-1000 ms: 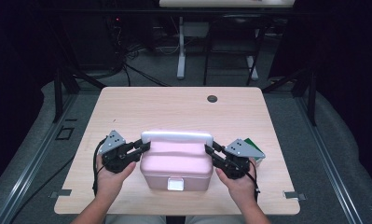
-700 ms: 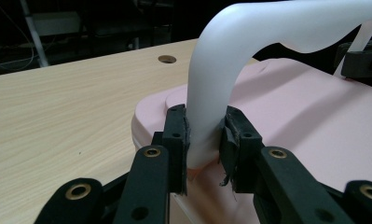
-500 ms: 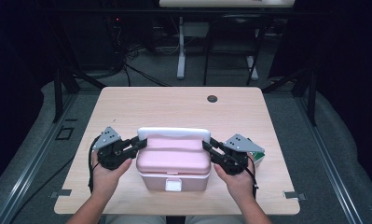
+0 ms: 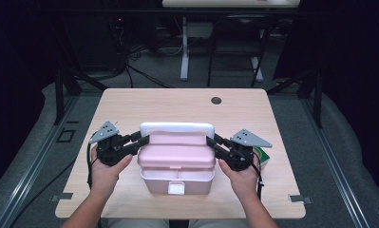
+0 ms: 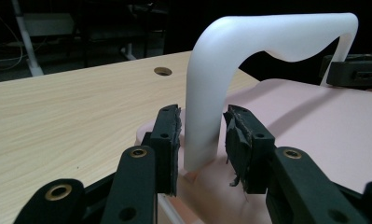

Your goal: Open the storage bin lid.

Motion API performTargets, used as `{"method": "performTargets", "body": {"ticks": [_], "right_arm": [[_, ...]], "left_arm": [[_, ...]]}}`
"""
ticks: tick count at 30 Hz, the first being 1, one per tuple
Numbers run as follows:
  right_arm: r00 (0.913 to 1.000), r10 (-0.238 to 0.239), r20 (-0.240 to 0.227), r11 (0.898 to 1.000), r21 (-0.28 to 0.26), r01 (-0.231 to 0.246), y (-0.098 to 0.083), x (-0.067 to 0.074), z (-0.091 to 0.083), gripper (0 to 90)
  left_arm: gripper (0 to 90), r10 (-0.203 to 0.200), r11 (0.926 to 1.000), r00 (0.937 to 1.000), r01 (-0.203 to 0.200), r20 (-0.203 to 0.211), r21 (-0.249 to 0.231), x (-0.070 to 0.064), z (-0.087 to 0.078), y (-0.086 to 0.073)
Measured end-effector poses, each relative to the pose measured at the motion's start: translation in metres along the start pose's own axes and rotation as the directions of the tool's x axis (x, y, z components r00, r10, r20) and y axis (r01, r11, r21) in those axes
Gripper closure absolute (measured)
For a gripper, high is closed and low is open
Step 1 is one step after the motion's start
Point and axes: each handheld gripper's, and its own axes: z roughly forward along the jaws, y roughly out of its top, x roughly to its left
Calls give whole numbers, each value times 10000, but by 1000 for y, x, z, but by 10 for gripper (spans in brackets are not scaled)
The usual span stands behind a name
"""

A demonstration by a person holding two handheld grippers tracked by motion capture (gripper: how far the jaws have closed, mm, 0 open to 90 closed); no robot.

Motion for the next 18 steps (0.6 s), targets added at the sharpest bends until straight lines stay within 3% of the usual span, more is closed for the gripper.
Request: {"method": "performTargets", "body": {"ticks": [10,15,18], "right_arm": [[10000,98,18,10000,4,-98,2,-1,1,734],[9999,128,42,9999,-2,-128,2,0,1,734],[9999,133,63,9999,-17,-133,3,0,1,734]], "left_arm": [[740,-25,10000,9999,23,-159,-84,2,-35,-12],[808,24,9999,10000,-24,8,147,-5,-37,-28],[864,258,9991,9996,-262,129,343,-11,-34,-37]]}}
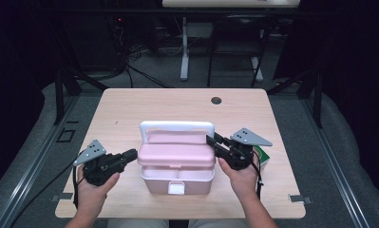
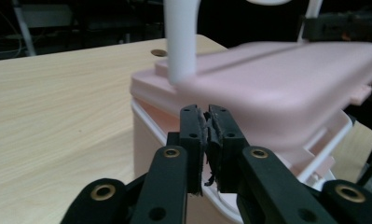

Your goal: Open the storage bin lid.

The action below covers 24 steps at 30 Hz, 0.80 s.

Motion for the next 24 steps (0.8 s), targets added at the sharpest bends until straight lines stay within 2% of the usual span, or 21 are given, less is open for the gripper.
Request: {"method": "performTargets", "body": {"ticks": [3,14,19,21,24], "right_arm": [[10000,10,38,10000,32,-10,-1,0,0,734],[10000,6,39,10000,-3,-6,0,-1,1,733],[10000,8,34,10000,-53,-8,0,0,1,734],[10000,56,35,10000,-33,-56,0,0,1,733],[10000,2,47,10000,-33,-2,0,0,0,733]], "left_arm": [[891,-31,10000,10000,31,23,-2,0,1,-4],[898,-242,9996,9996,240,142,158,-1,3,-14],[899,-68,9993,9988,50,480,380,-9,11,-17],[898,115,9990,9985,-138,540,420,-13,14,-16],[898,62,9995,9985,-80,546,321,-14,17,-14]]}}
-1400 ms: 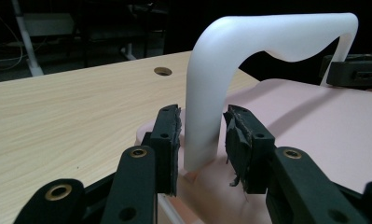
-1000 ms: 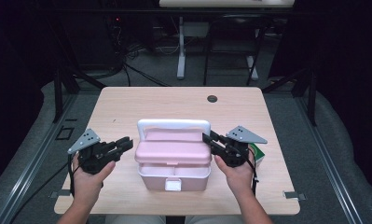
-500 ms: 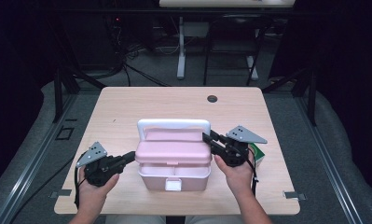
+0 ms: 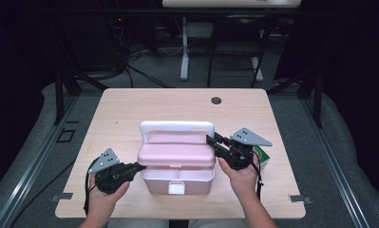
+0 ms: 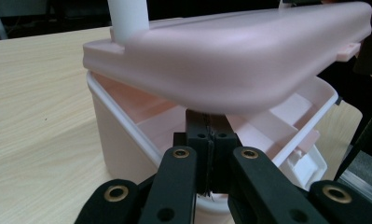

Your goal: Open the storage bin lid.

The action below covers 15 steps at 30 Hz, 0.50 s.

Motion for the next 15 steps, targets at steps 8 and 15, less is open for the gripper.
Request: {"method": "performTargets", "body": {"ticks": [8,15], "right_arm": [[10000,48,-24,10000,-61,-48,-2,0,0,731],[9999,151,77,9996,-233,-150,-1,-2,-4,704]], "left_arm": [[898,-18,9999,10000,18,23,-124,-2,6,7],[898,38,9995,10000,-37,41,-327,-4,8,11]]}}
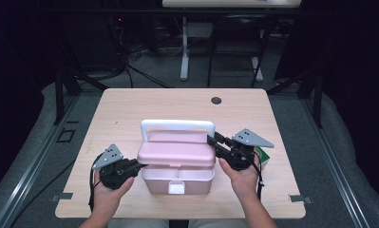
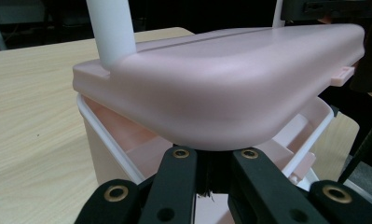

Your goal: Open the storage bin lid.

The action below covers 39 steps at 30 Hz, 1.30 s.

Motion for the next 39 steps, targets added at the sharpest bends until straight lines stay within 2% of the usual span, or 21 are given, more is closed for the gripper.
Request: {"method": "performTargets", "body": {"ticks": [4,8,18,29,34,39], "right_arm": [[9999,107,135,9999,-134,-105,-1,-3,-9,716],[9996,98,252,9999,-32,-97,-7,-4,-21,773],[9989,-476,12,9968,649,474,-23,6,-37,847],[9955,-769,-561,9882,1282,835,-41,20,-26,866],[9924,-917,-816,9840,1452,1029,-45,26,-20,868],[9907,-934,-985,9792,1708,1093,-49,30,-16,871]], "left_arm": [[898,-82,9999,10000,82,-19,-121,0,-1,5],[898,-85,9996,9999,84,-53,-273,1,0,10],[898,-189,9983,9998,185,-69,-560,5,1,27],[898,-15,9981,9996,-2,-276,-613,10,4,44],[898,-239,9976,9995,226,-182,-652,14,6,51],[898,-200,9992,9996,194,-174,-345,16,6,59]]}}
